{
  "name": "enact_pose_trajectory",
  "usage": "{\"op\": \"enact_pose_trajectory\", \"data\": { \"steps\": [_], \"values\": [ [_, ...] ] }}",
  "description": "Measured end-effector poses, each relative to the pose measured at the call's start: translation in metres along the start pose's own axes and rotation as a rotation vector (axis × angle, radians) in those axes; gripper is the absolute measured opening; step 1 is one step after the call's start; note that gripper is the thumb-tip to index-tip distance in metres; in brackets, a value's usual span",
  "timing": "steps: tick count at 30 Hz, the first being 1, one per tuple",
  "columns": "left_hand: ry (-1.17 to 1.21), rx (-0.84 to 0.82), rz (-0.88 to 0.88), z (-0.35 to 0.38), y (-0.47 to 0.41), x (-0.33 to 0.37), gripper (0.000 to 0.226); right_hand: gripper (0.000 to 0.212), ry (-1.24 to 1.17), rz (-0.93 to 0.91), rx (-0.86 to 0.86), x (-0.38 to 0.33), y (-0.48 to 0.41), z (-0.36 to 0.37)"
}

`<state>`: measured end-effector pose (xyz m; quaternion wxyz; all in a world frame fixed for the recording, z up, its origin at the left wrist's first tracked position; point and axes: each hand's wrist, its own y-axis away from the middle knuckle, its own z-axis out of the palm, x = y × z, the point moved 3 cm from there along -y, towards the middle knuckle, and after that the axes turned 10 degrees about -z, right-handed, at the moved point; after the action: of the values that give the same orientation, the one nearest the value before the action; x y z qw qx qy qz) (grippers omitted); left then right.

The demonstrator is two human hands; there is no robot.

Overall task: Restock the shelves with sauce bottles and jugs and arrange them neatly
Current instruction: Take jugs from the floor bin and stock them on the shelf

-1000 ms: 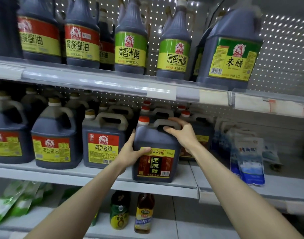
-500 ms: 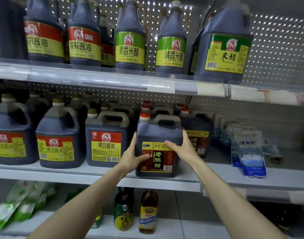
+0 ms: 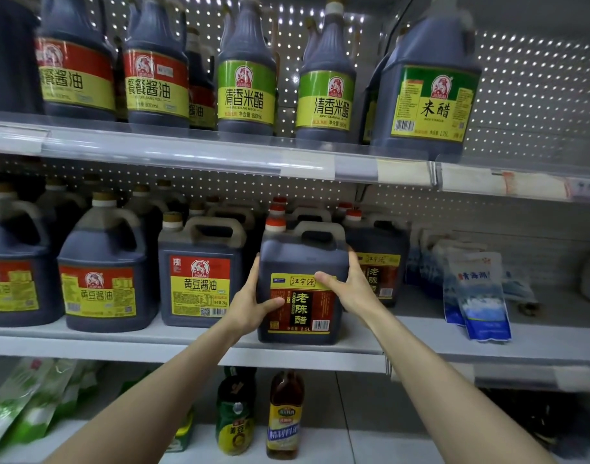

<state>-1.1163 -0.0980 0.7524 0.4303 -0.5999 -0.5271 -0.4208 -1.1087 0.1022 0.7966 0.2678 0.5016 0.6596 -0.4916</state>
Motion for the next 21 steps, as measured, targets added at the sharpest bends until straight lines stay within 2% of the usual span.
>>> {"op": "enact_pose_trajectory", "data": {
  "steps": [21],
  "values": [
    [-0.010, 0.000, -0.008, -0.003, -0.022, -0.003, 0.086, 0.092, 0.011, -0.001, 0.006, 0.013, -0.023, 0.007]
  ]
}}
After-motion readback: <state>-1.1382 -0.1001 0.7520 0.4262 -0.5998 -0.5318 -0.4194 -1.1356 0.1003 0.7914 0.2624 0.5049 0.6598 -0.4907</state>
